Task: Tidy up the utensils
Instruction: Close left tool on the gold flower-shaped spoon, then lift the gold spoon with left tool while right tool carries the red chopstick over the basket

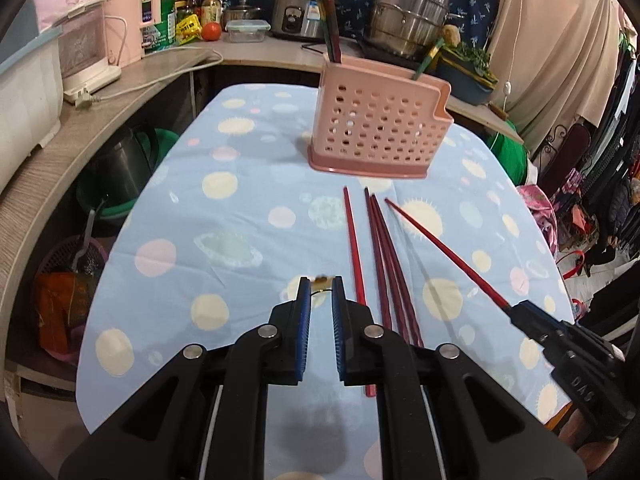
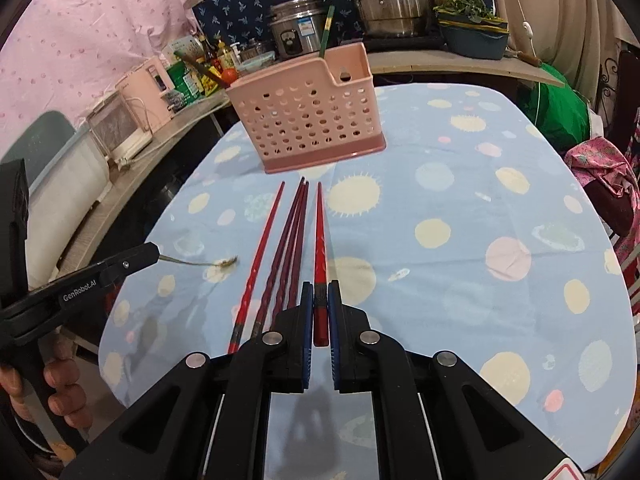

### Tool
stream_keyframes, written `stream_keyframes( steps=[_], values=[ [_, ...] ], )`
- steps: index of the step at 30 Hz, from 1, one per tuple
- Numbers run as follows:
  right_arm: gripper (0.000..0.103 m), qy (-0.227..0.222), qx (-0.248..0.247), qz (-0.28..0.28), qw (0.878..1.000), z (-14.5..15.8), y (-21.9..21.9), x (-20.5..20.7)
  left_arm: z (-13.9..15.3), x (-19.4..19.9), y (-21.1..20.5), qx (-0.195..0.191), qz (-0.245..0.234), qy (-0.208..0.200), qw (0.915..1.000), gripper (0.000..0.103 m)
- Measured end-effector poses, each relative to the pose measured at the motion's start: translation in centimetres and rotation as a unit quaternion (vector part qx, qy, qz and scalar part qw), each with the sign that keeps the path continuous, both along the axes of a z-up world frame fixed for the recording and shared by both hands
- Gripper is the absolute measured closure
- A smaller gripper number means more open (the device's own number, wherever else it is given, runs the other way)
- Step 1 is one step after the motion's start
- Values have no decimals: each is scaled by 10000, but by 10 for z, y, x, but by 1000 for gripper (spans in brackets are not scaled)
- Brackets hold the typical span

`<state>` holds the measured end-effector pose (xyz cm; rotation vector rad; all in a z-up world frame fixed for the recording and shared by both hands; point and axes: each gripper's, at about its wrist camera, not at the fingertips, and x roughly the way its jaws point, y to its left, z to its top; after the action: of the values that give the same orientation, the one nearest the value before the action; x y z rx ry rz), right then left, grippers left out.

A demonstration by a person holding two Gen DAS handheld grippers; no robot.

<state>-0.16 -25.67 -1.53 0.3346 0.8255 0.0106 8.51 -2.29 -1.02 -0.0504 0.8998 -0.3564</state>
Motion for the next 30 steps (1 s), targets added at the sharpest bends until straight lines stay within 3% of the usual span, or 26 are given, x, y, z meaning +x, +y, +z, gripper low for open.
stream_keyframes(
  steps=[7,9,21,30],
  values=[
    [96,-492,93,-161,9986,41,-18,7,19,9,0,-22,15,-205,9998,94],
    [96,-632,144,-196,9977,53,-23,10,23,12,-2,-36,-14,-243,9997,102],
    [96,-1204,181,-324,9920,108,-40,24,43,19,-6,-68,-123,-392,9991,102],
    [96,-1671,49,-414,9851,149,-58,46,89,37,-19,-223,-283,-657,9972,102]
  ],
)
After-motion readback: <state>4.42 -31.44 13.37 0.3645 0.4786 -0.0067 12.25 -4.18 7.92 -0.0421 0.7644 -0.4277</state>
